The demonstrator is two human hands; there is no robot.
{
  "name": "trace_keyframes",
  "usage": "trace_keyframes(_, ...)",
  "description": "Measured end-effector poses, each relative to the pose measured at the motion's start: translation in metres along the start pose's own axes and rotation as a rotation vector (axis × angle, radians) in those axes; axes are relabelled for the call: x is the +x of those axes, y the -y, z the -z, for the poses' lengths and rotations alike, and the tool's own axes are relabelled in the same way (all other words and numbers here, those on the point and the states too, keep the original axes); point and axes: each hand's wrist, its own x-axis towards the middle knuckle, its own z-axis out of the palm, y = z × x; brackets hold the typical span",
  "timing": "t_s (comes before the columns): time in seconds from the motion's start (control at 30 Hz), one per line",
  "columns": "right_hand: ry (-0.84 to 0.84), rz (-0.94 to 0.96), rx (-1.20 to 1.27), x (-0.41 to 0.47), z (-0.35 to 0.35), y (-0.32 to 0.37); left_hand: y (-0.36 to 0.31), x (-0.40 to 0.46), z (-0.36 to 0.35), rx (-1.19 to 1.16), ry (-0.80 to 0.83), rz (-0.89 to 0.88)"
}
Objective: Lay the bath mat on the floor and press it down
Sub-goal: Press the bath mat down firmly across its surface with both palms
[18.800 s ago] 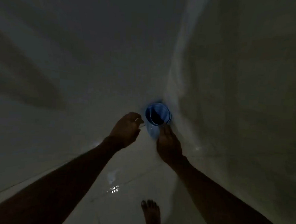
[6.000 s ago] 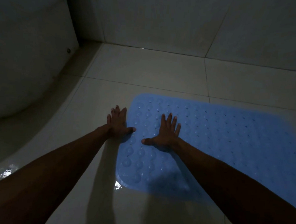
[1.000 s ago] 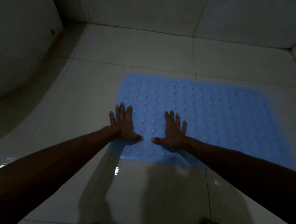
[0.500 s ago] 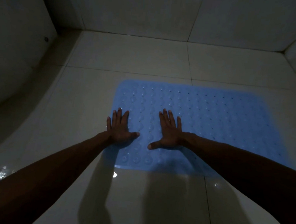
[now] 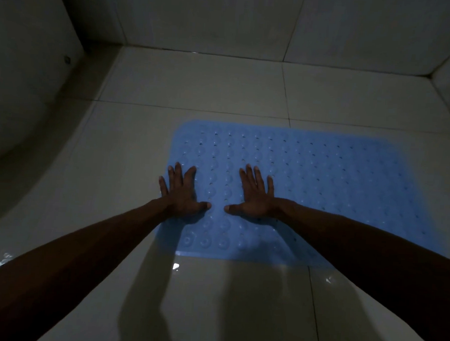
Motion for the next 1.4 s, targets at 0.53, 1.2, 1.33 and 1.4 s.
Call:
trace_keyframes(0.53, 0.087, -0.193, 0.052, 0.010, 0.019, 0.000, -0.004, 0.024, 0.014, -0.068, -0.062, 0.029)
trace_keyframes(1.2, -0.049, -0.230, 0.020, 0.031, 0.048, 0.012, -0.017, 0.050, 0.045, 0.040, 0.091, 0.106)
trace_keyframes(1.33, -0.005, -0.151, 0.035, 0.036, 0.039, -0.009, -0.012, 0.050, 0.038, -0.069, 0.037, 0.076)
trace_keyframes(1.4, -0.014, -0.137, 0.018, 0.037, 0.035, -0.013, -0.013, 0.051, 0.035, -0.113, -0.015, 0.080)
